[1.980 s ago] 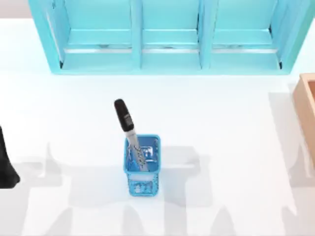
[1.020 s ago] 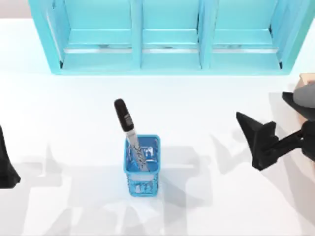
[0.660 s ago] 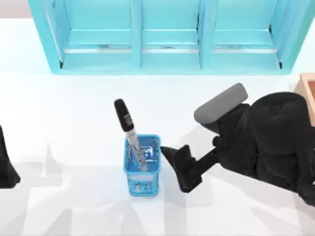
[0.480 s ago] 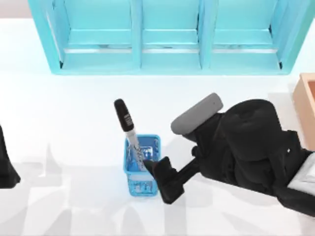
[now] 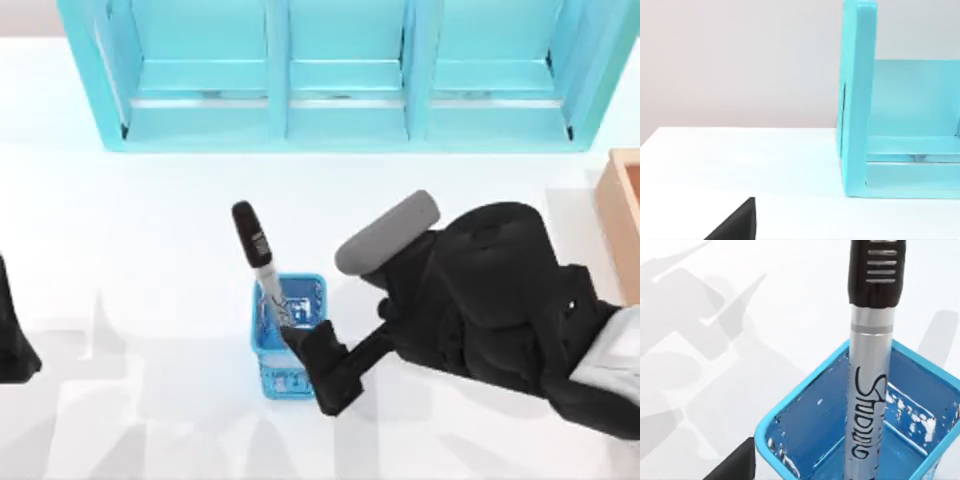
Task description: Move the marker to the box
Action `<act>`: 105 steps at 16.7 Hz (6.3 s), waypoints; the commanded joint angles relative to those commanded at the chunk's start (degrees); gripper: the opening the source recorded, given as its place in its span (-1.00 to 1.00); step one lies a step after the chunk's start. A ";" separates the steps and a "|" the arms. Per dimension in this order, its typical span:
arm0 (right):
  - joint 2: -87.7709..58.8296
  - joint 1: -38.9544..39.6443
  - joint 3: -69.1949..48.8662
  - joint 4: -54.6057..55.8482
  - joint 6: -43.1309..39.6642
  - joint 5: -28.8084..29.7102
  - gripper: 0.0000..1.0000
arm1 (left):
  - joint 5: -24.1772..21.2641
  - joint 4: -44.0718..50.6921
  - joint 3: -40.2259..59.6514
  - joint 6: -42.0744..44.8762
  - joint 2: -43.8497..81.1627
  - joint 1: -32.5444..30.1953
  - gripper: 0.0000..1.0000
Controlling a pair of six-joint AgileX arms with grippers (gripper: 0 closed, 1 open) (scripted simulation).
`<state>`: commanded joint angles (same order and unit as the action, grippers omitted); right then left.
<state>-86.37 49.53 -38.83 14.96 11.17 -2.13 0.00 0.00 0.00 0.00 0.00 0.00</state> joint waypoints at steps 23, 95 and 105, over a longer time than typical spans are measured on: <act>-24.55 0.64 -13.95 10.47 0.46 0.79 -0.21 | 0.00 0.00 0.00 0.00 0.00 0.00 1.00; 10.83 -62.57 -26.26 -65.01 -37.58 -6.05 -0.70 | 0.00 0.00 0.00 0.00 0.00 0.00 1.00; 10.83 -62.57 -26.26 -65.01 -37.58 -6.05 0.81 | 0.00 0.00 0.00 0.00 0.00 0.00 1.00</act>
<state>-75.54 -13.04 -65.09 -50.05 -26.40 -8.18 0.00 0.00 0.00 0.00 0.00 0.00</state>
